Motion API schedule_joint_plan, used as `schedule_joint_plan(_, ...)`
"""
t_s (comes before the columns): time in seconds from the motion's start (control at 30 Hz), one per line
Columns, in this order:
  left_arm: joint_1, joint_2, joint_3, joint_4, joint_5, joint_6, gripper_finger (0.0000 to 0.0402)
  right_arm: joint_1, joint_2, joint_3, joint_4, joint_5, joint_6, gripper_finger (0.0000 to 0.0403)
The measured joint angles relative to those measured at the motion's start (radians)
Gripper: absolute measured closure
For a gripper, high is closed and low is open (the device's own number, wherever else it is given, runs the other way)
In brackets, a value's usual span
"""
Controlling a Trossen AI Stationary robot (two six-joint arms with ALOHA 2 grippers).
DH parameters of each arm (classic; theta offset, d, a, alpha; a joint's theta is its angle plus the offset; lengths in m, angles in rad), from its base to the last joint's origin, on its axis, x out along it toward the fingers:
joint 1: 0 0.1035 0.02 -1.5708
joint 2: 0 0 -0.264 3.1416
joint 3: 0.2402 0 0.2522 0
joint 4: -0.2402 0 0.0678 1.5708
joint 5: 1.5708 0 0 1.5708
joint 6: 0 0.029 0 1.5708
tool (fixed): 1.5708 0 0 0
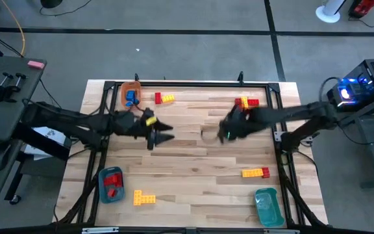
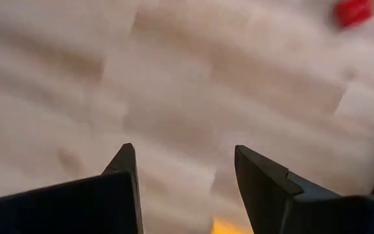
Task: Sort blocks
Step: Put the red game piece into the bottom left blue bin
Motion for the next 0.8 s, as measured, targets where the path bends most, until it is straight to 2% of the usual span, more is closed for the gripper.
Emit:
schedule_joint_plan(0.13, 0.121, -0.018, 0.0, -0.002, 0.083, 0.023, 0.012, -0.248, -0.112, -0.102, 0.081, 0.003, -0.111, 0.0263)
schedule_joint_plan(0.27, 0.216, -0.005, 0.0, -0.003, 0.136, 0.026, 0.012, -0.515, -0.186, -0.283, 0.323, -0.122, -0.263, 0.0263)
schedule_joint_plan(0.43, 0.301, 0.022, 0.0, -0.007, 0.151, 0.05, 0.012, -0.759, -0.179, -0.478, 0.598, -0.218, -0.408, 0.0263)
schedule_joint_plan(0.5, 0.33, 0.032, 0.0, -0.008, 0.15, 0.056, 0.012, -0.823, -0.166, -0.529, 0.68, -0.246, -0.465, 0.0263)
schedule_joint_plan(0.63, 0.376, 0.052, 0.0, -0.005, 0.121, -0.011, 0.012, -0.919, -0.124, -0.565, 0.723, -0.259, -0.552, 0.0263)
schedule_joint_plan(0.8, 0.416, 0.073, 0.0, 0.015, 0.078, -0.081, 0.012, -0.965, -0.047, -0.565, 0.785, -0.251, -0.659, 0.0264)
